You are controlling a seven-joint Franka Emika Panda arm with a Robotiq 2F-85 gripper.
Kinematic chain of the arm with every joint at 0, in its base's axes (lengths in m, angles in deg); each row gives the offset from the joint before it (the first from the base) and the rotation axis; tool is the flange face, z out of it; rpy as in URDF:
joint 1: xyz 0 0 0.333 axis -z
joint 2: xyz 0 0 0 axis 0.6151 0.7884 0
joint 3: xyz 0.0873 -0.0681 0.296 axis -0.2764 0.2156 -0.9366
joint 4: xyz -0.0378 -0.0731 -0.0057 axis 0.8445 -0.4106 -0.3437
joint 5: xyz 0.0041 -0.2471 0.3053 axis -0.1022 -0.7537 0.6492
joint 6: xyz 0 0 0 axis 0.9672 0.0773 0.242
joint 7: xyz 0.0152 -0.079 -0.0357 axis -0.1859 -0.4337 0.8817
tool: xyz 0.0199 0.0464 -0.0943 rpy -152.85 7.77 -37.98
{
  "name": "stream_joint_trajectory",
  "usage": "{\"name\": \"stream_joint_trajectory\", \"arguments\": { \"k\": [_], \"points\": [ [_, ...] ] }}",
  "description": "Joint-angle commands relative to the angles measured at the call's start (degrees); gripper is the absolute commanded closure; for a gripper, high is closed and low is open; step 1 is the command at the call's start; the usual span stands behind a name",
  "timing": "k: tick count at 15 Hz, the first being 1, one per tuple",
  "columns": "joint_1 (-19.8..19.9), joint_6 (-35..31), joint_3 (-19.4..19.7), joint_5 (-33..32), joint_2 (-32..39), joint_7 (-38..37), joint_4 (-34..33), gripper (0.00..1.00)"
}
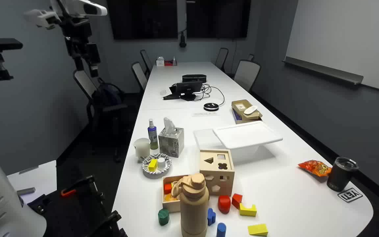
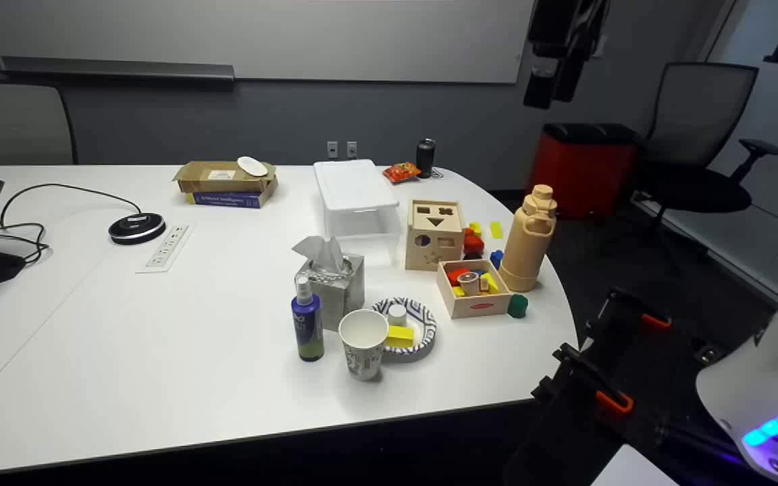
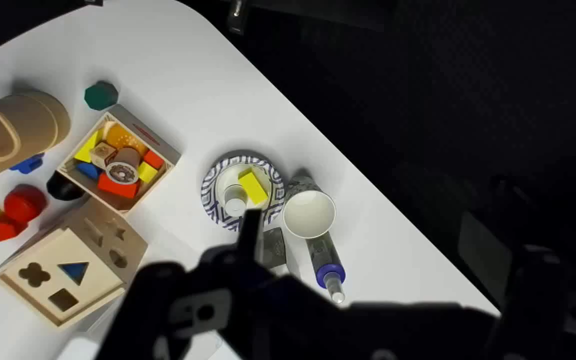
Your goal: Move the white container forward
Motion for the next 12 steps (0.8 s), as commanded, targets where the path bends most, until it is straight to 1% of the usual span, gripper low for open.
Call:
{"name": "stream_joint_trajectory", "arguments": {
  "k": [1, 2, 4, 5, 7, 9, 10, 12],
  "points": [
    [0.34, 0.19, -0.25, 0.16, -0.01, 0.18, -0.13, 0.00],
    [0.34, 0.19, -0.25, 0.16, -0.01, 0.18, -0.13, 0.00],
    [0.33, 0.00, 1.74, 0.21, 2.16, 3.60, -0.97, 0.00],
    [0.55, -0.38, 2.95, -0.46, 3.49, 6.27, -1.52, 0.00],
    [0.62, -0.50, 6.51, -1.00, 7.28, 13.87, -3.26, 0.00],
    [1.46, -0.75, 9.92, -2.25, 12.92, 20.64, -6.47, 0.00],
    [1.97, -1.60, 11.79, -3.52, 17.32, 25.00, -8.99, 0.00],
    [2.92, -3.65, 13.65, -6.30, 23.48, 31.28, -12.55, 0.00]
  ]
}}
